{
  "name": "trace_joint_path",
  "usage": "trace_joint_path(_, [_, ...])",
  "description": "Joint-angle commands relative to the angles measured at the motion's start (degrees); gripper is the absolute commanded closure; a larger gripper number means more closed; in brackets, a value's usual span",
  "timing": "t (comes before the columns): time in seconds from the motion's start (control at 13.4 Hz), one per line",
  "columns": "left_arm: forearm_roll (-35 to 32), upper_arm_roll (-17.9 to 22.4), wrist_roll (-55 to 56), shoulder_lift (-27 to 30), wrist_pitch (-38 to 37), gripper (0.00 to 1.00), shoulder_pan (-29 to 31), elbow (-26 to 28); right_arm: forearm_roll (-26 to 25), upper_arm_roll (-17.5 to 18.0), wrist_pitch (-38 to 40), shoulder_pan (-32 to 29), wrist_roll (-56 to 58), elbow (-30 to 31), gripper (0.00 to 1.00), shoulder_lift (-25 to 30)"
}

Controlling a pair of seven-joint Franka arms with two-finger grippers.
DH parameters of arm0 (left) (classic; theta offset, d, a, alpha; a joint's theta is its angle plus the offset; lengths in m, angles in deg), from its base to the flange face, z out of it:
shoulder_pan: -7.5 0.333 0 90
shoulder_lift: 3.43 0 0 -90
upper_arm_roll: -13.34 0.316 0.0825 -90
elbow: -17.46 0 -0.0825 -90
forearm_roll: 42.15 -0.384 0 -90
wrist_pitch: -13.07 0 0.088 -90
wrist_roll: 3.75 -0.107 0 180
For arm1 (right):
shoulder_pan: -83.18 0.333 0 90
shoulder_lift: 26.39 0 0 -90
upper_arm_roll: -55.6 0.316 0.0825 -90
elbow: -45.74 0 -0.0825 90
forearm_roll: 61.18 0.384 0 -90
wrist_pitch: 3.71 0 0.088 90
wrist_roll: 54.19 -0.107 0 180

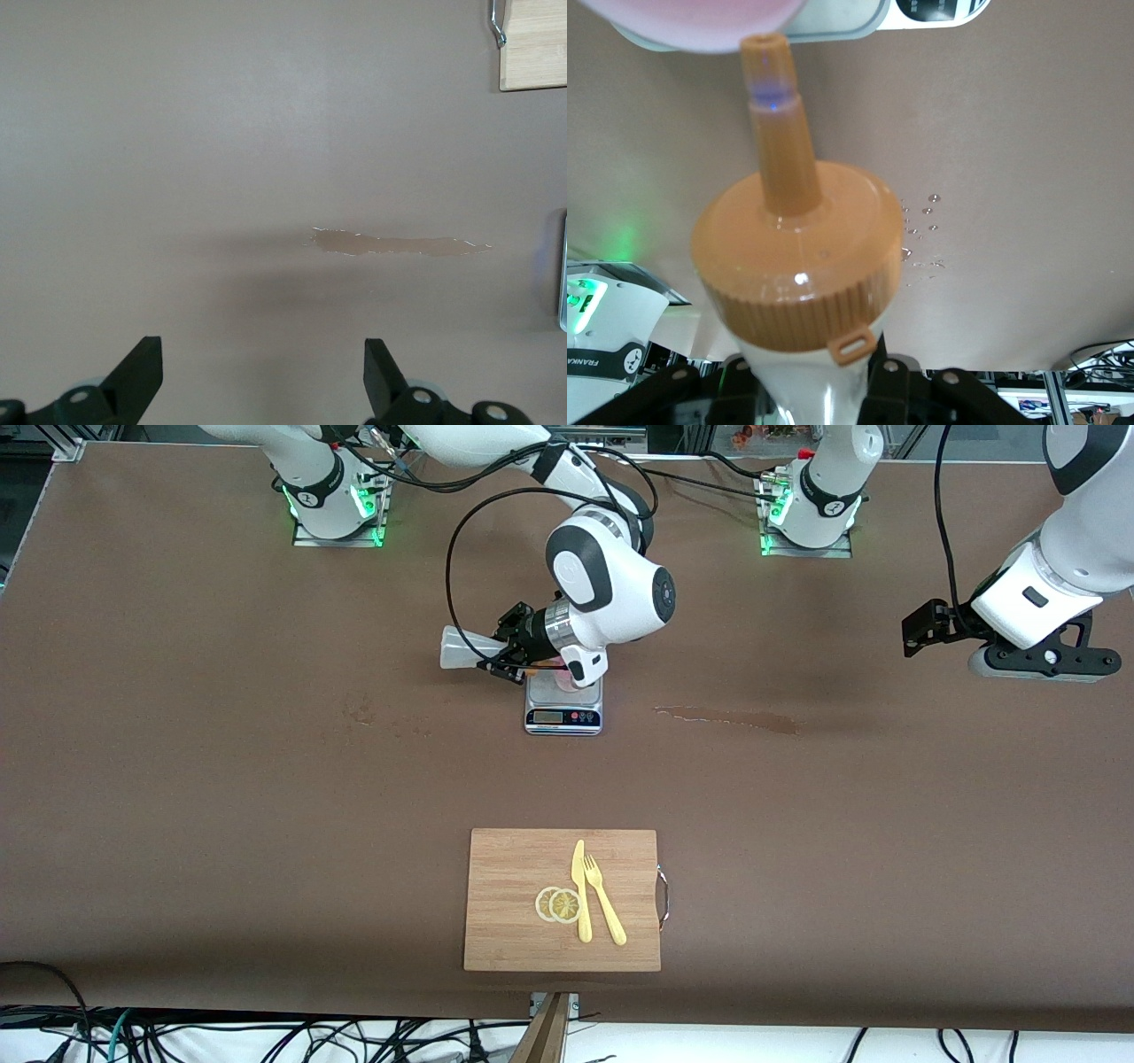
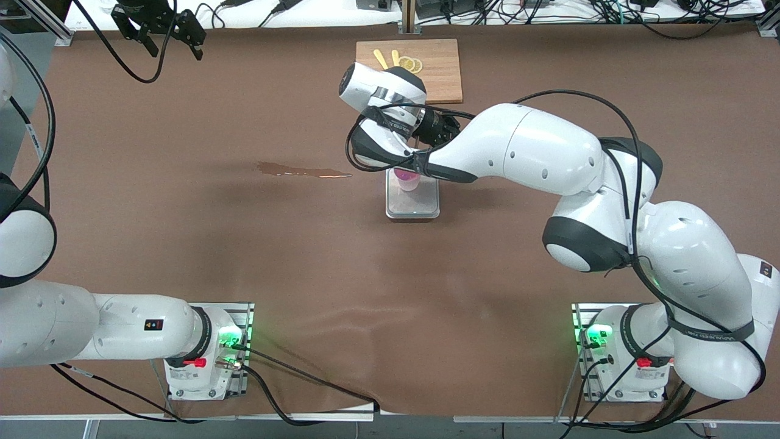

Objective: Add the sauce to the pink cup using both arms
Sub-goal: 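Tilt the bottle nozzle over the pink cup with the right gripper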

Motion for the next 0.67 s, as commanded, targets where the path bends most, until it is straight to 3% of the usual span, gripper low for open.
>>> trace_joint_path(0.0, [-0.2,-0.1,-0.3,0.6,-0.8,0.00,0.3,-0.6,5.6,-1.9,0.1,-0.5,-0.2,-2.1,1.00,0.7])
trace_joint_path(0.3, [-0.2,-0.1,-0.4,0.5,-0.8,0.00,0.3,-0.6,15.8,-3.5,-2.2,-4.1,-0.5,-0.4,1.00,5.5])
trace_joint_path(0.6, [-0.2,-0.1,-0.4,0.5,-0.8,0.00,0.3,-0.5,25.8,-3.5,-5.7,-11.4,0.6,3.8,1.00,12.6])
